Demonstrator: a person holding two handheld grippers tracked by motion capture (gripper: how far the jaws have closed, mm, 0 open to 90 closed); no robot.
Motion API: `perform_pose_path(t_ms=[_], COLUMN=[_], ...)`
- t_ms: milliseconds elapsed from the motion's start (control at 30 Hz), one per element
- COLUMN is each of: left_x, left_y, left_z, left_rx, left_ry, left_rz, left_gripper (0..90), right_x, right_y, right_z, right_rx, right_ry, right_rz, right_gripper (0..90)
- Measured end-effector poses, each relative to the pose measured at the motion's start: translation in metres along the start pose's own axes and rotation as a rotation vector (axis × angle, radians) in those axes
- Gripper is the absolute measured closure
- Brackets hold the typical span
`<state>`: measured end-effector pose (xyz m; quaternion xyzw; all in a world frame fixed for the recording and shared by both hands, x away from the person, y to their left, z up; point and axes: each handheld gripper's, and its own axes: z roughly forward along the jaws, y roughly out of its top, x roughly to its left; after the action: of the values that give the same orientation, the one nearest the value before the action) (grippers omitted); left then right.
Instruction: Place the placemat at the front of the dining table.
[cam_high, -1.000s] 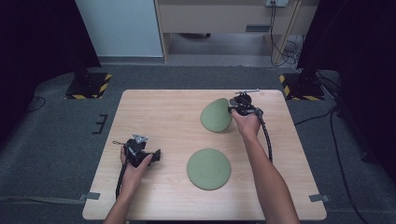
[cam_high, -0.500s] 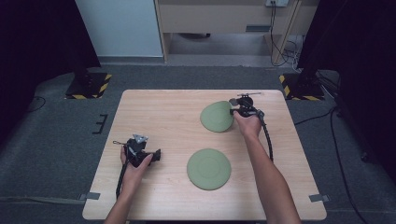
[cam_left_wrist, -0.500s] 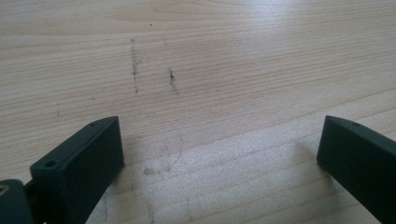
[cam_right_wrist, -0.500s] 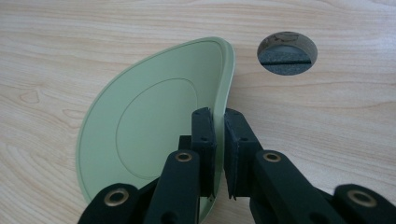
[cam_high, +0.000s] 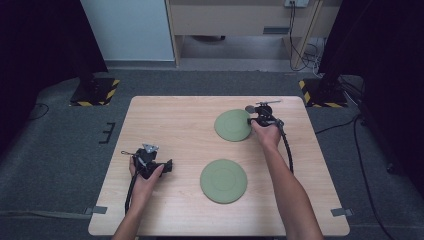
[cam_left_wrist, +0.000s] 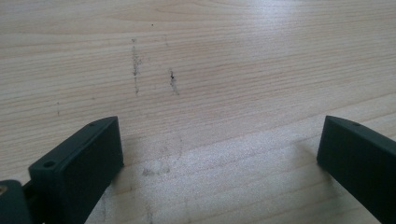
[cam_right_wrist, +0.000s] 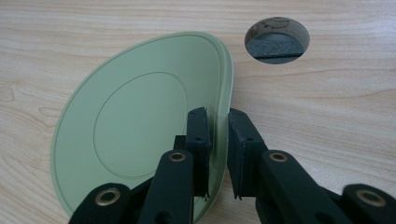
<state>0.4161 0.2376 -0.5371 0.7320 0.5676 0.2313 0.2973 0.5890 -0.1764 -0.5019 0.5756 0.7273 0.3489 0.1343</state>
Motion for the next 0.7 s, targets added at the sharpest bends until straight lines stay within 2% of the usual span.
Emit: perform_pose_path(t_ms=[233,300,400,467,533,700], left_x=[0.000,0.000,0.000,0.000,0.000,0.000], left_y=[0.000,0.000,0.000,0.000,0.000,0.000], left_z=[0.000,0.000,0.000,0.000,0.000,0.000], left_rx=[0.000,0.000,0.000,0.000,0.000,0.000], left_ry=[0.000,0.000,0.000,0.000,0.000,0.000], left_rz=[0.000,0.000,0.000,0.000,0.000,0.000], left_gripper=[0.0,0.0,0.0,0.0,0.0,0.0], right_x=[-0.001,-0.001,-0.003,-0.006,-0.008,-0.013], right_y=[-0.001,-0.002,-0.002,-0.002,-0.002,0.000], right_z=[0.003,0.003,0.003,0.002,0.001,-0.009], right_rx=[0.002,0.000,0.001,0.003,-0.007,-0.033], right_ry=[-0.011,-0.015,-0.031,-0.029,-0.052,-0.072], right_rz=[0.002,0.002,0.001,0.017,0.022,0.043], right_gripper=[79.0,76.3,68.5,58.0,47.5,31.4])
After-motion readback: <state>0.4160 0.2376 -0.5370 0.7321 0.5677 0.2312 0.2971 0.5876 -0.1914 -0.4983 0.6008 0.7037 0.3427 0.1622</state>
